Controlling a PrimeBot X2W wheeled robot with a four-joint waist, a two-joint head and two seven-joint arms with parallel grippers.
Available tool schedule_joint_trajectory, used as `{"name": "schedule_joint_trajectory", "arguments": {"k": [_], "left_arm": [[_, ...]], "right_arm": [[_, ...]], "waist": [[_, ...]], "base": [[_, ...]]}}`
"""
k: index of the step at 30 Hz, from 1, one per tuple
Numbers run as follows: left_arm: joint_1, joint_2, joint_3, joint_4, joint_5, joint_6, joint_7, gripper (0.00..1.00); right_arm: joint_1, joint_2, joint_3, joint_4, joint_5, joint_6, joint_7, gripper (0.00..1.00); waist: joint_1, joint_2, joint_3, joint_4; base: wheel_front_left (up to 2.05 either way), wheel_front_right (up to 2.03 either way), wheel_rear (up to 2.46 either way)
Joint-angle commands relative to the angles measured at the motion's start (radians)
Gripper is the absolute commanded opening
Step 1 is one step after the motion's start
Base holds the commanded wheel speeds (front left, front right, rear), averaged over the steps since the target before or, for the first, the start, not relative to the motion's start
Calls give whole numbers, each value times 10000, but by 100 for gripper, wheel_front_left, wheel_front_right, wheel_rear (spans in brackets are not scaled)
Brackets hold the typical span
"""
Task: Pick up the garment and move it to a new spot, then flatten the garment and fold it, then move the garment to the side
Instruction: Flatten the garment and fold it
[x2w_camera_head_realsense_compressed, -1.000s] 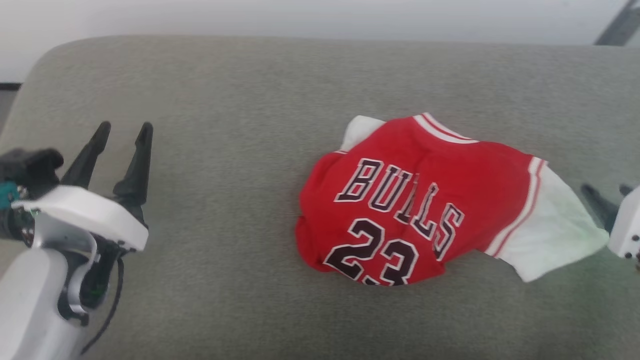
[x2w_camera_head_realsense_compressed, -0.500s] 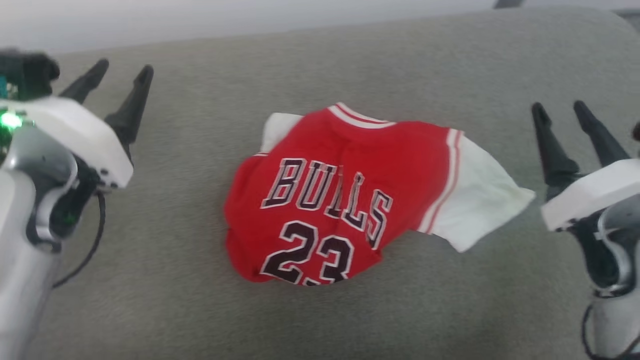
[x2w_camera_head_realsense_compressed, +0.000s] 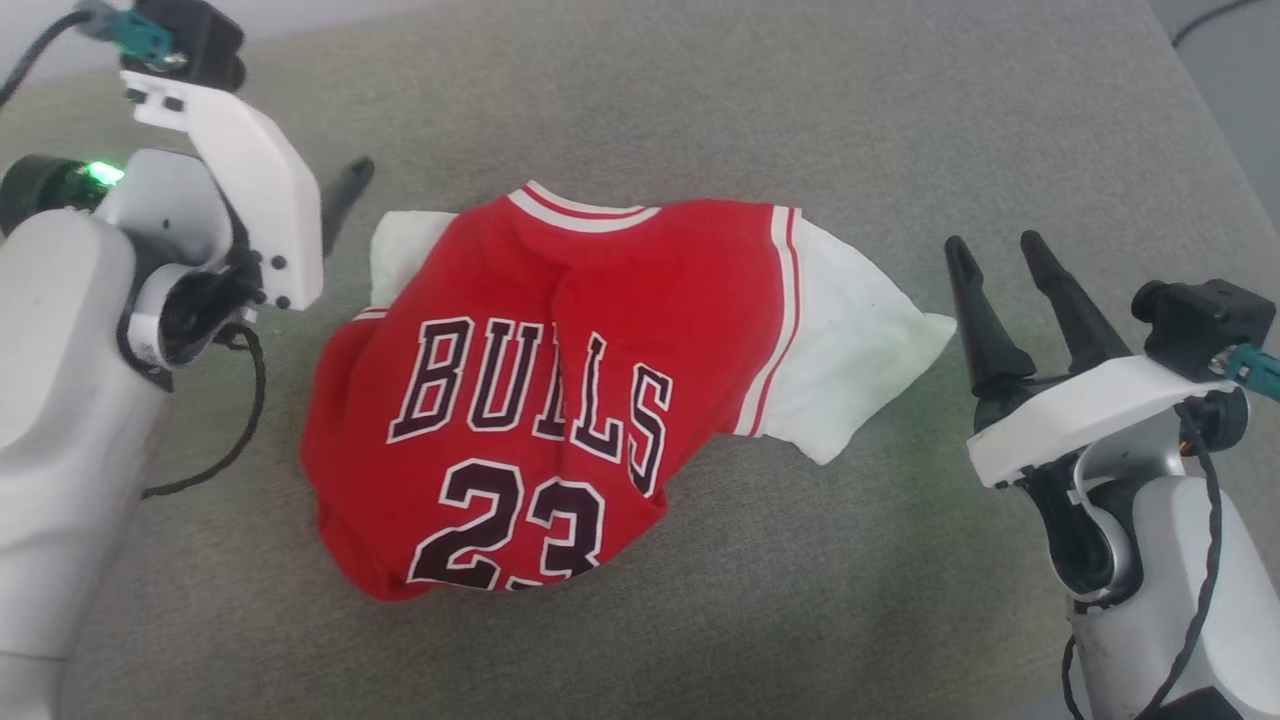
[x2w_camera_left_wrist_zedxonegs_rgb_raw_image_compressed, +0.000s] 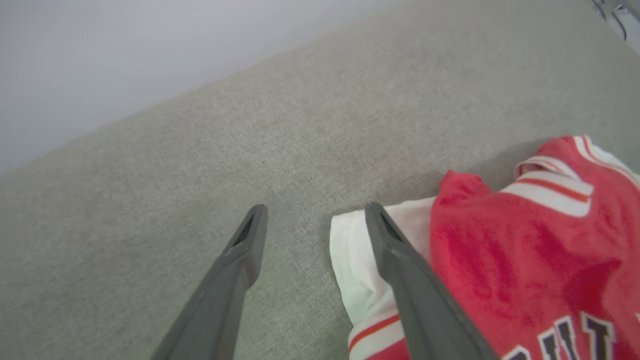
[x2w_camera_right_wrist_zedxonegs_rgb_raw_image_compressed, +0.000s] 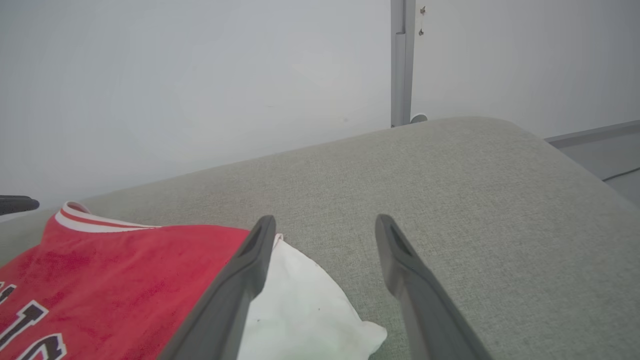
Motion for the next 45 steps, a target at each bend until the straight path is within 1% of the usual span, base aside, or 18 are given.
{"name": "schedule_joint_trajectory", "arguments": {"k": [1, 7, 10, 14, 17, 18, 19, 20, 21, 24, 27, 34, 38, 45], "left_arm": [[-156, -46, -122, 134, -27, 38, 250, 100], [-726, -276, -878, 731, 306, 166, 1679, 100], [-862, -367, -1245, 1044, 542, 326, 2291, 100], [-962, -632, -1548, 1437, 626, 451, 2682, 100], [-950, -775, -1727, 1795, 733, 497, 2657, 100], [-922, -870, -1720, 1943, 655, 500, 2658, 100], [-884, -971, -1736, 2058, 549, 401, 2700, 100], [-853, -1068, -1758, 2146, 436, 273, 2762, 14], [-828, -1161, -1787, 2226, 335, 179, 2810, 0], [-817, -1344, -1714, 2324, 73, 8, 2965, 0], [-1057, -1045, -1849, 2235, 343, -152, 2897, 0], [-1161, -477, -1516, 1636, 388, 39, 2570, 0], [-857, 62, -1220, 920, 349, 384, 2388, 0], [284, 1119, -534, -686, 68, 1348, 2350, 0]], "right_arm": [[-120, 14, 16, 54, 89, -3, -63, 100], [-231, -111, 150, 368, 270, -3, -158, 100], [-311, -138, 179, 483, 358, -3, -159, 100], [-397, -159, 257, 566, 457, -3, -190, 100], [-536, -155, 332, 627, 520, -3, -192, 100], [-585, -147, 346, 649, 540, -3, -230, 100], [-601, -147, 357, 677, 539, -3, -228, 100], [-592, -146, 369, 712, 544, -3, -252, 100], [-602, -150, 368, 755, 551, -3, -269, 100], [-649, -178, 288, 823, 508, -3, -289, 100], [-632, -191, 170, 851, 454, -3, -294, 100], [-386, -248, -211, 796, 306, -3, -178, 100], [-240, -299, -547, 687, 176, -3, -17, 100], [107, -248, -920, 375, -108, -3, 369, 100]], "waist": [[0, 0, 143, -148], [0, 0, 332, -200], [0, 0, 433, -176], [0, 0, 585, -161], [0, 0, 682, -149], [0, 0, 708, -156], [0, 0, 727, -161], [0, 0, 739, -160], [0, 0, 744, -149], [0, 0, 742, -76], [0, 0, 695, 56], [0, 0, 427, 547], [0, 0, 195, 965], [0, 0, -254, 1672]], "base": [[0, 0, 0], [0, 0, 0], [0, 0, 0], [0, 0, 0], [0, 0, 0], [0, 0, 0], [0, 0, 0], [0, 0, 0], [0, 0, 0], [0, 0, 0], [0, 0, 0], [0, 0, 0], [0, 0, 0], [0, 0, 0]]}}
